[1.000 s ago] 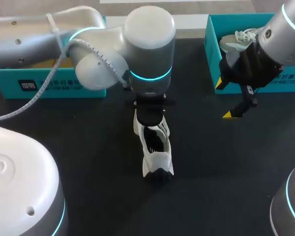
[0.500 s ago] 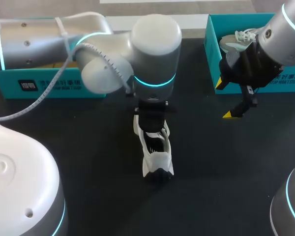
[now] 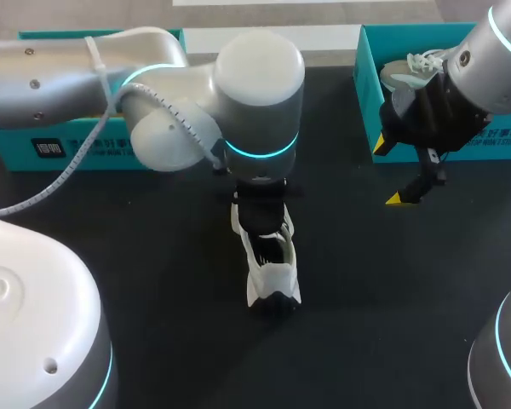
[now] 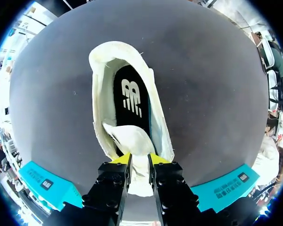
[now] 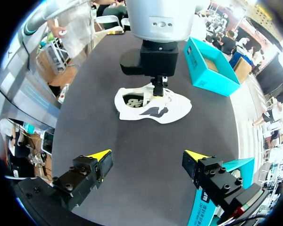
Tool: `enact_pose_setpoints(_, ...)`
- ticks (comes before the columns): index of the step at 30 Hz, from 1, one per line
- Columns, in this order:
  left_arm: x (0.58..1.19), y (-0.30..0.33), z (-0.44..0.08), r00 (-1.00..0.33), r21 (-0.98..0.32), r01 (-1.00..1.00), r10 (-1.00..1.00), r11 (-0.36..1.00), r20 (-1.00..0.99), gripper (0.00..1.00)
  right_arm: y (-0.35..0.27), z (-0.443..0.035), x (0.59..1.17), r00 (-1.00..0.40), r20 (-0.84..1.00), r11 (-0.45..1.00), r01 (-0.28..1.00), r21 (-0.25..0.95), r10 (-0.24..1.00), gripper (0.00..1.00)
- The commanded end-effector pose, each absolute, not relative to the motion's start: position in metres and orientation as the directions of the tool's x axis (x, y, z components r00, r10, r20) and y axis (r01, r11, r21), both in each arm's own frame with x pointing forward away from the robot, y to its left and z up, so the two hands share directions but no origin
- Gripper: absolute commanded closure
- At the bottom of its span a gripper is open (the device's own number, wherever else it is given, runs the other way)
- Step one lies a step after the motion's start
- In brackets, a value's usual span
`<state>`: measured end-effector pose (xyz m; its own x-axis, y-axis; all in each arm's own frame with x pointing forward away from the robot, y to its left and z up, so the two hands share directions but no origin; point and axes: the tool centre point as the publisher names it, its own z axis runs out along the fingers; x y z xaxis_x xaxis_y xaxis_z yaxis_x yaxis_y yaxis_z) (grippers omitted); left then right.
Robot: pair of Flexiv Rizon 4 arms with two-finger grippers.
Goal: Take the shoe out of the shoebox, open the shoe tongue, remove and reinsert the insole, then place the shoe into the shoebox
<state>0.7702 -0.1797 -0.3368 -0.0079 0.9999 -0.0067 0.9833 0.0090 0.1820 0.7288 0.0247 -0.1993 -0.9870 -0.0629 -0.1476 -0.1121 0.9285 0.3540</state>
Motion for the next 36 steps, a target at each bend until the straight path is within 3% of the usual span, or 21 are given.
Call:
enact_pose_setpoints(1, 0.77, -0.184, -0.344, 0.003, 0.171, 0.985, 1.0, -0.003, 0.0, 0.77, 0.026, -0.201, 0.729, -0.987, -0.148, 0.929, -0.112, 0.352, -0.063, 0.0)
enact_pose_setpoints(13, 0.748, -0.171, -0.345, -0.075, 0.154, 0.985, 0.997, 0.077, -0.015, 0.81, 0.026, -0.201, 0.729, -0.987, -0.148, 0.929, -0.112, 0.352, -0.063, 0.0)
enact_pose_setpoints(25, 0.738, -0.171, -0.3, -0.383, 0.162, 0.903, 0.917, 0.397, -0.11, 0.69, 0.026, -0.201, 0.729, -0.987, -0.148, 0.929, -0.112, 0.352, -0.063, 0.0)
enact_pose_setpoints(29, 0.729, -0.17, -0.287, -0.523, 0.146, 0.826, 0.837, 0.544, -0.161, 0.51, 0.026, -0.201, 0.729, -0.987, -0.148, 0.929, -0.112, 0.352, -0.063, 0.0)
enact_pose_setpoints(30, 0.728, -0.17, -0.285, -0.525, 0.141, 0.824, 0.833, 0.549, -0.175, 0.43, 0.026, -0.201, 0.729, -0.987, -0.148, 0.929, -0.112, 0.352, -0.063, 0.0)
enact_pose_setpoints(31, 0.728, -0.17, -0.285, -0.525, 0.141, 0.824, 0.833, 0.549, -0.175, 0.0, 0.026, -0.201, 0.729, -0.987, -0.148, 0.929, -0.112, 0.352, -0.063, 0.0)
enact_pose_setpoints(36, 0.728, -0.17, -0.285, -0.525, 0.141, 0.824, 0.833, 0.549, -0.175, 0.0, 0.026, -0.201, 0.729, -0.987, -0.148, 0.929, -0.112, 0.352, -0.063, 0.0)
